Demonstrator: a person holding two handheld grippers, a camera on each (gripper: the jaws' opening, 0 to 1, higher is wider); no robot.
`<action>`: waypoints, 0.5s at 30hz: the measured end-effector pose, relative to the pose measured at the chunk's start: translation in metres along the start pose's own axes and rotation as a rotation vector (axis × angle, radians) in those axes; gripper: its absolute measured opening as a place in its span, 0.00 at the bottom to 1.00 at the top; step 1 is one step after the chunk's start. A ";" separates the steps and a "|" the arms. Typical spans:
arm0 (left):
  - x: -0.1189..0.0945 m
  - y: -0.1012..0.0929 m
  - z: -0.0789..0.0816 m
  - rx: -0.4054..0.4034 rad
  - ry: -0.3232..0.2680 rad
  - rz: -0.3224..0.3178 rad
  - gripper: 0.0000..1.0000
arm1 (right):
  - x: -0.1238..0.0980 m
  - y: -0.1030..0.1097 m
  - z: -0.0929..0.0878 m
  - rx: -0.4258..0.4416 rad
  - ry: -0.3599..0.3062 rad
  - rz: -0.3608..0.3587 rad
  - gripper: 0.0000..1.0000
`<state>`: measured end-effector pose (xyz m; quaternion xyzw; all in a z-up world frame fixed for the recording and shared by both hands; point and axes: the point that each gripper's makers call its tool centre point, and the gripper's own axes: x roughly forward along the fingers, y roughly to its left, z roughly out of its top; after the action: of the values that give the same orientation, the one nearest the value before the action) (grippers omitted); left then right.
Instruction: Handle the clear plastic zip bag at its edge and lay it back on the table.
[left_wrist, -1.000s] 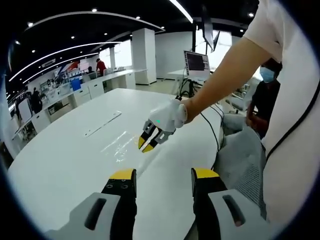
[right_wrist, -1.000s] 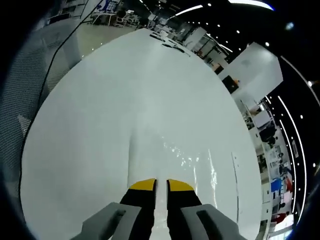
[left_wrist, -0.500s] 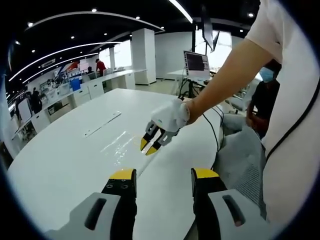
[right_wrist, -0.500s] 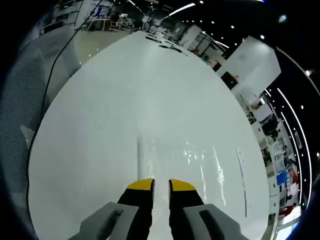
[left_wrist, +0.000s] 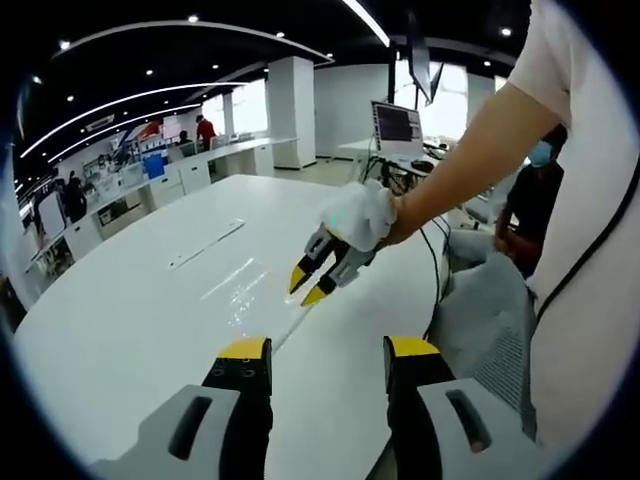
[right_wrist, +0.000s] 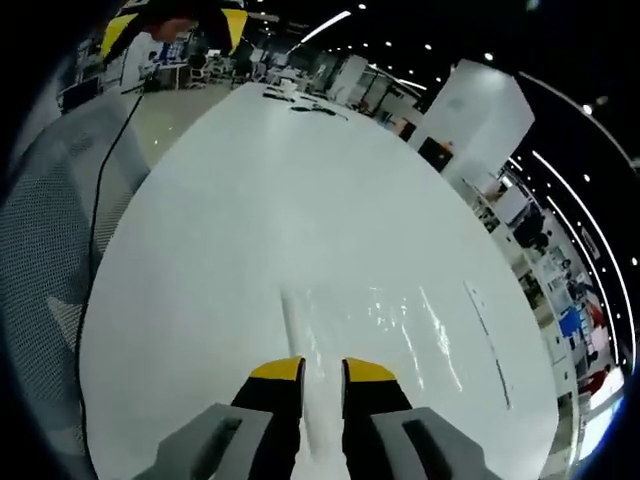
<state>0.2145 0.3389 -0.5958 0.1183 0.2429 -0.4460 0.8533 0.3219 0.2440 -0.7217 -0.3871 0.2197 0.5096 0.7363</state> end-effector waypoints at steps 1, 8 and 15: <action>0.001 0.001 -0.003 -0.002 0.000 0.006 0.43 | -0.003 0.001 0.000 0.012 -0.004 -0.007 0.12; 0.000 0.010 -0.020 -0.038 -0.005 0.068 0.44 | -0.025 0.006 0.002 0.159 -0.046 -0.062 0.15; -0.006 0.013 -0.036 -0.071 -0.028 0.116 0.49 | -0.048 0.011 0.004 0.275 -0.082 -0.111 0.24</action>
<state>0.2113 0.3658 -0.6241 0.0954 0.2396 -0.3886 0.8846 0.2927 0.2211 -0.6890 -0.2730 0.2352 0.4487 0.8178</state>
